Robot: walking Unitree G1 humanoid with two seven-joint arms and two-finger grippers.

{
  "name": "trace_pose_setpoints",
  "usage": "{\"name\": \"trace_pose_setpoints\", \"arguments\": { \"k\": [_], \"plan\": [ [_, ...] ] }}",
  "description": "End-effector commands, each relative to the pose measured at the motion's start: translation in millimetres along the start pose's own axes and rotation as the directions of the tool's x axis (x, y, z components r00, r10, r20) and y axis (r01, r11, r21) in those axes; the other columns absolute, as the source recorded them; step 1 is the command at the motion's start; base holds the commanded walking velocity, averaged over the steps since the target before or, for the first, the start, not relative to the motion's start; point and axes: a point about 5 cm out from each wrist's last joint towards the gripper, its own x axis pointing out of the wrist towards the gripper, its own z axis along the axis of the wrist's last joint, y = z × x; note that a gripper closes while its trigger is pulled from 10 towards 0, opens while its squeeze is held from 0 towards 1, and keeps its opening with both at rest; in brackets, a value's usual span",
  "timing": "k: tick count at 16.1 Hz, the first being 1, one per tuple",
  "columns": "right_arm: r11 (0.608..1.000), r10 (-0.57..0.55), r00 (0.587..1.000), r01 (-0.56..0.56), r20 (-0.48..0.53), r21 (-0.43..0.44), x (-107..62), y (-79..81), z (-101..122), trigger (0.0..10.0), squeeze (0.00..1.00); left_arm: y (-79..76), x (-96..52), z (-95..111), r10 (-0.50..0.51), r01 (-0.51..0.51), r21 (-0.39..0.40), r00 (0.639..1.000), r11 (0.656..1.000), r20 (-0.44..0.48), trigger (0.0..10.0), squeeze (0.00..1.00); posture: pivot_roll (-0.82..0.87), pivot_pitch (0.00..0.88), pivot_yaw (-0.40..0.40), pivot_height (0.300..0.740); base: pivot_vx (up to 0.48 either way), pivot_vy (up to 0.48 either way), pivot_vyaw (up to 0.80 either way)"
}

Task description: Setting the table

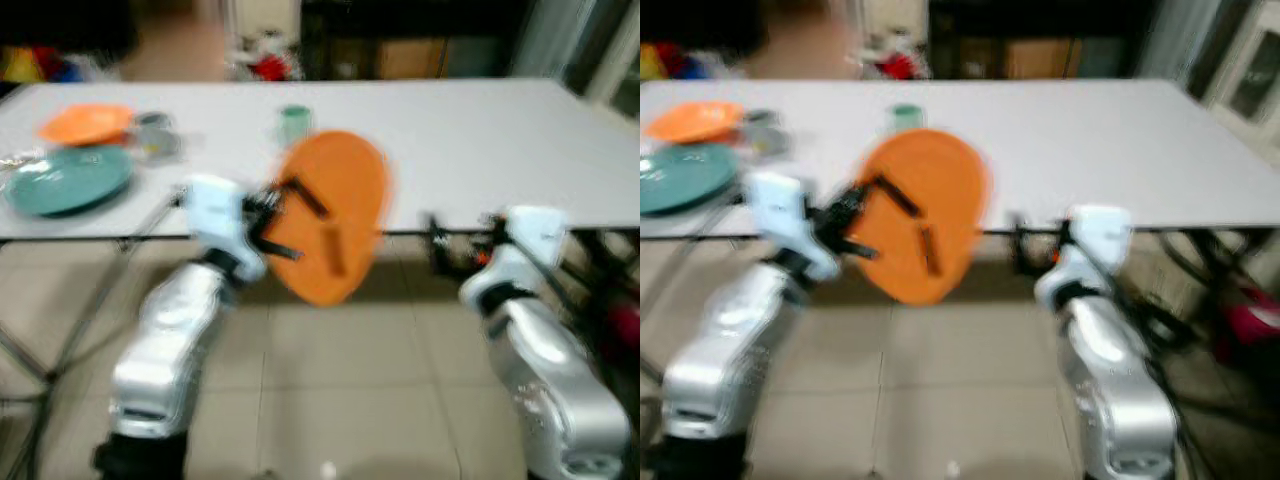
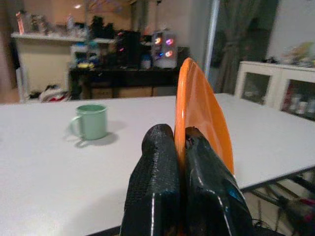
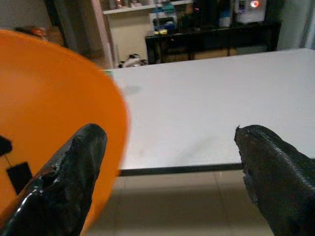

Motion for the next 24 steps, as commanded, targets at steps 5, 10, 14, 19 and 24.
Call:
{"name": "trace_pose_setpoints", "arguments": {
  "k": [5,10,14,19,24],
  "plan": [
    [1.000,-0.028,0.999,0.028,0.018,-0.009,-1.3,-7.1,4.3,10.0,0.00,-9.4,3.7,9.2,-0.038,0.038,-0.003,0.998,0.999,0.043,10.0,0.00,0.07,0.000,0.025,0.727,0.332,0.000,-0.14],
    [1.000,-0.018,1.000,0.018,0.018,-0.013,-0.1,-6.6,4.9,10.0,0.00,-8.9,4.3,7.8,-0.029,0.029,-0.009,0.999,1.000,0.036,10.0,0.00,0.07,0.000,0.026,0.727,0.340,0.000,0.00],
    [1.000,-0.010,1.000,0.010,0.022,-0.017,1.4,-4.7,5.6,10.0,0.00,-8.2,5.9,6.8,-0.028,0.028,-0.014,0.999,1.000,0.034,10.0,0.00,0.06,0.000,0.029,0.727,0.350,0.000,0.00],
    [1.000,-0.002,1.000,0.002,0.025,-0.021,2.7,-3.9,6.7,10.0,0.00,-7.7,7.5,7.0,-0.020,0.020,-0.019,0.999,1.000,0.041,10.0,0.00,0.07,0.000,0.026,0.727,0.355,0.000,0.00],
    [1.000,0.006,1.000,-0.005,0.022,-0.018,3.5,-2.5,5.9,10.0,0.00,-6.3,7.9,7.0,-0.014,0.014,-0.016,0.999,1.000,0.043,10.0,0.00,0.07,0.000,0.025,0.727,0.355,0.000,0.00]
  ]
}}
